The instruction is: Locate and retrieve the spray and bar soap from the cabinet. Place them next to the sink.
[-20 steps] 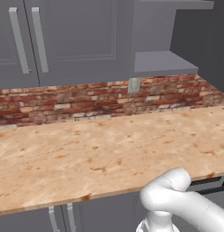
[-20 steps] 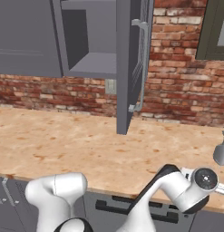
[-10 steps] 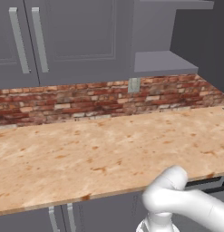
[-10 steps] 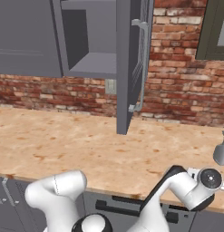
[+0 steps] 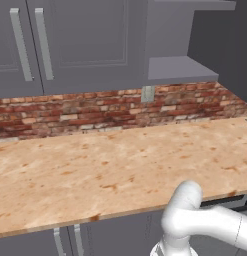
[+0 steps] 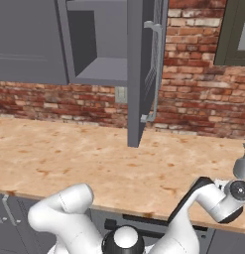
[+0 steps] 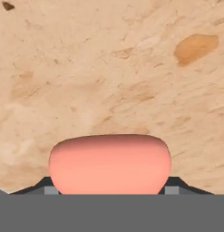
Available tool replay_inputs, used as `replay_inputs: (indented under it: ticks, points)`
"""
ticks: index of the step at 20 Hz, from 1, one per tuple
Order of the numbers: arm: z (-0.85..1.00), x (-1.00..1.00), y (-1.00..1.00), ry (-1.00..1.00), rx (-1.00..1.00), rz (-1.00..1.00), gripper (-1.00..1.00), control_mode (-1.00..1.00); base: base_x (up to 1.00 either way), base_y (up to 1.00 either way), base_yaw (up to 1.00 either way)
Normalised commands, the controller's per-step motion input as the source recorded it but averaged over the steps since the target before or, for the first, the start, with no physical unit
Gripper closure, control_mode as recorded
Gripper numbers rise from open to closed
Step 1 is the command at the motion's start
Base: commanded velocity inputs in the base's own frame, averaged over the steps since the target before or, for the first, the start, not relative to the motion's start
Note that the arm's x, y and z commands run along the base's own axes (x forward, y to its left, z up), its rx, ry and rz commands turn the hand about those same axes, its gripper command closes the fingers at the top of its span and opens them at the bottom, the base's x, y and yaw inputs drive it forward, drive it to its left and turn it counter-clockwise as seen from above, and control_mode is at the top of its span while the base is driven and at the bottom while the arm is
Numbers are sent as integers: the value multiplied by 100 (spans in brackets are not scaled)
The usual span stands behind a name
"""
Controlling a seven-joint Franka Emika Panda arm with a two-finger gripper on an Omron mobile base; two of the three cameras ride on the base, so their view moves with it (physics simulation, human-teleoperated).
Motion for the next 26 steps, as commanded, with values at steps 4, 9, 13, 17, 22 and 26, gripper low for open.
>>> replay_inputs:
  ticks: [4, 9, 13, 17, 22, 26]
  points:
    - [-28, 29, -49, -5, 0, 6, 100, -100, 0, 0, 0]
    - [-23, 1, -27, 1, 0, 1, 100, -100, 0, 0, 0]
    - [-16, 0, -10, 0, 0, 0, -100, -100, 0, 0, 0]
    - [-6, -3, -11, 4, 0, 0, -100, -100, 0, 0, 0]
    - [0, -8, 0, 5, 0, 0, -100, -100, 0, 0, 0]
    - [0, -5, 7, 0, 0, -1, -100, -100, 0, 0, 0]
